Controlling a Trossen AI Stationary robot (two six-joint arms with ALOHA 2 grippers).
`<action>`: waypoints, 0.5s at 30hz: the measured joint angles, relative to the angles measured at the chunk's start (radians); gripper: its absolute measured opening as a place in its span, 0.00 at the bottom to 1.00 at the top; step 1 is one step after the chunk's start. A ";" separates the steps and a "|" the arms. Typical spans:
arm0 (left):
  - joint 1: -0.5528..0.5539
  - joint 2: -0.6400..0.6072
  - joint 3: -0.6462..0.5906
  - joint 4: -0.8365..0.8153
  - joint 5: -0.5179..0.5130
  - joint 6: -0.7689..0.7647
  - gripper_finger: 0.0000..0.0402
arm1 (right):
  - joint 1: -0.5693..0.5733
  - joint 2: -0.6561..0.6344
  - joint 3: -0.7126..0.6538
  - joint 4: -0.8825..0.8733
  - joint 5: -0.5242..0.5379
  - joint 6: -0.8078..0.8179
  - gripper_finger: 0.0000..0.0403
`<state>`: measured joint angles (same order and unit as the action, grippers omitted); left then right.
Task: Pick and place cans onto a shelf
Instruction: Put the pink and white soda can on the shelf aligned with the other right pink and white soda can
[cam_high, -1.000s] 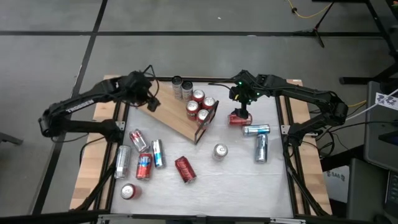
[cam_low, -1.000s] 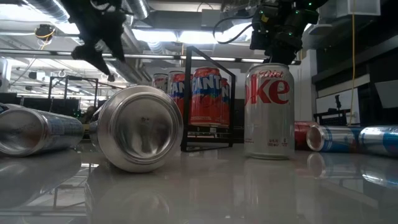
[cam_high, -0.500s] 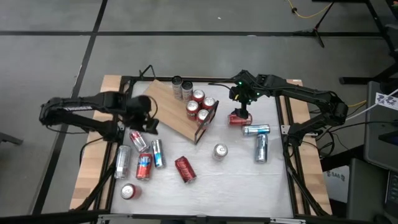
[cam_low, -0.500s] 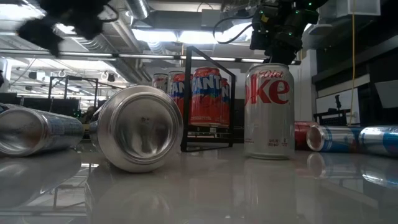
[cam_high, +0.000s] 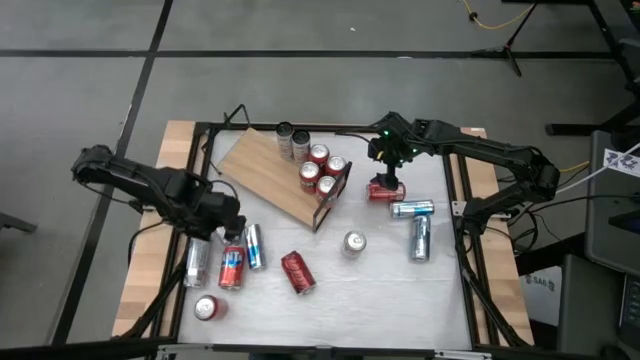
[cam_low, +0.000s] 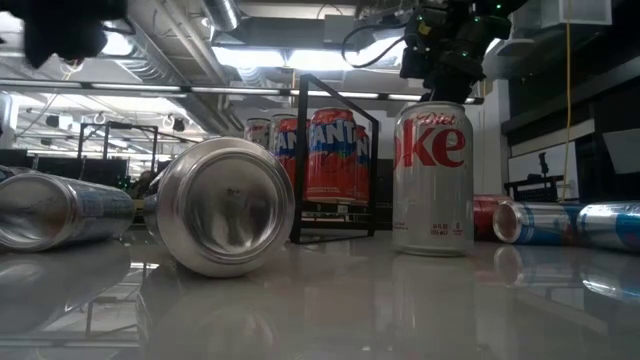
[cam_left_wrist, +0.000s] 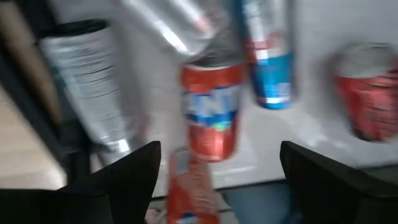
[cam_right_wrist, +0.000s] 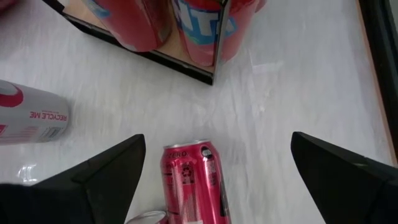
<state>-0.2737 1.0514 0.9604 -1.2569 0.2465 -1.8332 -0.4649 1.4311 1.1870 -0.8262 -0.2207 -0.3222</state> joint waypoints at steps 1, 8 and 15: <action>-0.018 0.015 0.000 -0.014 0.002 -0.016 0.80 | 0.000 0.000 0.000 0.000 0.000 0.000 0.97; -0.110 0.123 0.000 -0.063 0.003 -0.043 0.80 | 0.000 0.000 0.000 0.010 0.000 0.000 0.97; -0.182 0.217 0.000 -0.071 0.002 -0.042 0.80 | 0.000 0.000 0.000 0.011 0.000 0.000 0.97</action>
<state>-0.4559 1.2681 0.9604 -1.3276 0.2485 -1.8755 -0.4652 1.4311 1.1870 -0.8154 -0.2211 -0.3223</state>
